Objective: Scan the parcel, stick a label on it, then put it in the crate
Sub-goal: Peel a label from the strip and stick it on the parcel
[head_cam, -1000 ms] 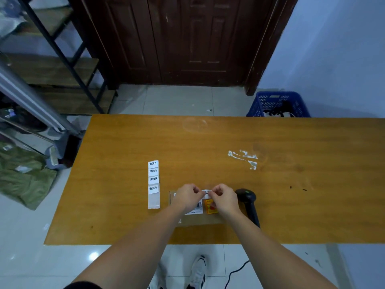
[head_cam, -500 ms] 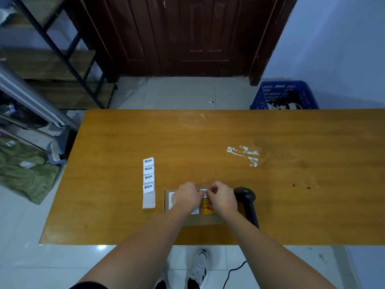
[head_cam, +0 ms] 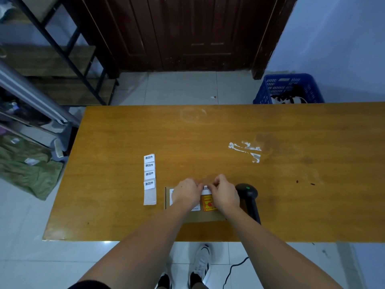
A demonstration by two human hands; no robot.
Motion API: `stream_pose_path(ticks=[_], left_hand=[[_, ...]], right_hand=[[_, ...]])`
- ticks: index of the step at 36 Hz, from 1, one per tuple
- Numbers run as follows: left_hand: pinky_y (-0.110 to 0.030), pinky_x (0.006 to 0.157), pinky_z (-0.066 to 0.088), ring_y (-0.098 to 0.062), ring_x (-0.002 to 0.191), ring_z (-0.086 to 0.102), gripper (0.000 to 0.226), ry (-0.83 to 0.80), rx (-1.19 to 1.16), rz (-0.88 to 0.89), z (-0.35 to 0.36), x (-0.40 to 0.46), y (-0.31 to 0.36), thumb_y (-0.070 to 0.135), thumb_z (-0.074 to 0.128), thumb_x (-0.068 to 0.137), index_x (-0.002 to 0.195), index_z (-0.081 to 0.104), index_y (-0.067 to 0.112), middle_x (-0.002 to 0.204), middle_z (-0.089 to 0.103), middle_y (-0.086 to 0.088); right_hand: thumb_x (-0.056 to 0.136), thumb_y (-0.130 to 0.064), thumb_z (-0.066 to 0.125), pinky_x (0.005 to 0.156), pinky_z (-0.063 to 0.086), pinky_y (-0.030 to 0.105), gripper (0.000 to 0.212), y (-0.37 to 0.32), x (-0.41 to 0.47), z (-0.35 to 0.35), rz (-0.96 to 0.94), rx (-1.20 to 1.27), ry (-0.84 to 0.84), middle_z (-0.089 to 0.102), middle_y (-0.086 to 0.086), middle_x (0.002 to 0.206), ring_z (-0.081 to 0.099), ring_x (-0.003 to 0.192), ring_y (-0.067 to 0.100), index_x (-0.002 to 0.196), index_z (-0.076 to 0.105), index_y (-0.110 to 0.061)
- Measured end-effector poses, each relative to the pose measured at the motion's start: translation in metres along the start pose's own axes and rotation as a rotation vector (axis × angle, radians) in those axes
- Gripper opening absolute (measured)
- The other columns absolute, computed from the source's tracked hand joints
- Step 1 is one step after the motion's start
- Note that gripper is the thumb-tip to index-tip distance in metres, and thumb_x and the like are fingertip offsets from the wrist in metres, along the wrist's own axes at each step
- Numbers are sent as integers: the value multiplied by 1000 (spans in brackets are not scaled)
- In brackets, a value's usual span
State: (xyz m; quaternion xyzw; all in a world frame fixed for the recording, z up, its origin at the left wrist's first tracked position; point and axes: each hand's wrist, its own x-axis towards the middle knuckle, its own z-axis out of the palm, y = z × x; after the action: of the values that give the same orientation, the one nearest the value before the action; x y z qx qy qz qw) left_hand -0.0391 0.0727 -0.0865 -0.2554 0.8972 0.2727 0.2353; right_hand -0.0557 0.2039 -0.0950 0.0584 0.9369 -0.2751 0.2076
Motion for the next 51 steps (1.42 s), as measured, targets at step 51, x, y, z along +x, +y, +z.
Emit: stream_pose_path(ticks=[51], left_hand=[[-41,75,52,-28,102,67,67,-23,431,176,-89,-48,-104,75,35,96,121,57,16,115,70,-7]], right_hand=[[83,-52,80,84,56,38,67,10,-48,-26,83,411,-184,59,7,130,62,105,22,128,43,-19]])
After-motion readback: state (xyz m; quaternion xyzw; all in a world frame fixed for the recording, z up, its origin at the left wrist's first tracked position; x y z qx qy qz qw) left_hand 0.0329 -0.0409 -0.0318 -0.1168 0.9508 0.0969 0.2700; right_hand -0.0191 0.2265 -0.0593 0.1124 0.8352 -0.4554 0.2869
